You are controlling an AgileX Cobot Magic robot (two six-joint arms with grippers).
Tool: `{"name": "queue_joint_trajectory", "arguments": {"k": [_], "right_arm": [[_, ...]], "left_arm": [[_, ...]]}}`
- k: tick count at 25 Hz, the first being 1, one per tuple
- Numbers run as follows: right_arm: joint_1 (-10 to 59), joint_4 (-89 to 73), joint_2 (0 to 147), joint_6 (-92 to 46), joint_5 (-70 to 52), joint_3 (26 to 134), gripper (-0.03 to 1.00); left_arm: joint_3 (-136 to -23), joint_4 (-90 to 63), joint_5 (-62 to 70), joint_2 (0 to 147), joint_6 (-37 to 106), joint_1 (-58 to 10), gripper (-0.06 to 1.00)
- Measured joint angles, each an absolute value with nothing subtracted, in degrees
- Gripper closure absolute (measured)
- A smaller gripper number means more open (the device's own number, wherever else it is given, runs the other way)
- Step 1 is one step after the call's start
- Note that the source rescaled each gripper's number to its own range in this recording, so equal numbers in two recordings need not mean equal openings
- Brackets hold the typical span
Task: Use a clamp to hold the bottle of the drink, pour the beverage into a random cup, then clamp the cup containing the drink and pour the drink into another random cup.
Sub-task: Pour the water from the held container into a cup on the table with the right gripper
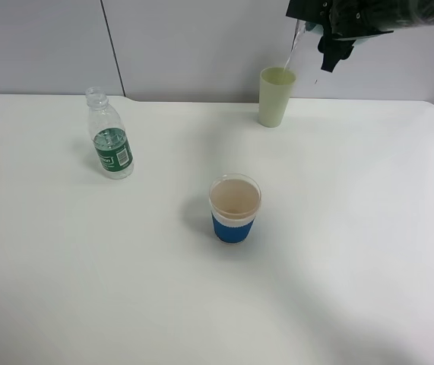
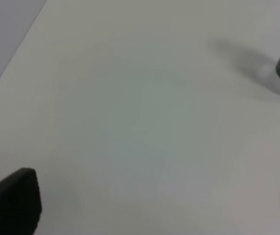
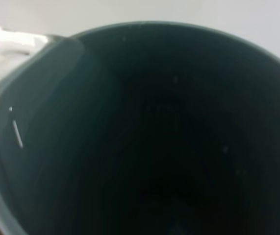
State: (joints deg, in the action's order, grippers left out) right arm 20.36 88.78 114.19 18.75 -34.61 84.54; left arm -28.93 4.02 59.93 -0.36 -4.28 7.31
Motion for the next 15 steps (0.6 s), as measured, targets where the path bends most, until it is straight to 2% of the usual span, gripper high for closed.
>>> {"name": "queue_joint_trajectory", "arguments": {"k": [15], "right_arm": [[20.4, 89.0, 114.2, 18.7, -32.4, 84.5, 0.97]], "left_arm": [[-28.9, 4.0, 59.9, -0.4, -4.3, 7.3, -0.06]]}}
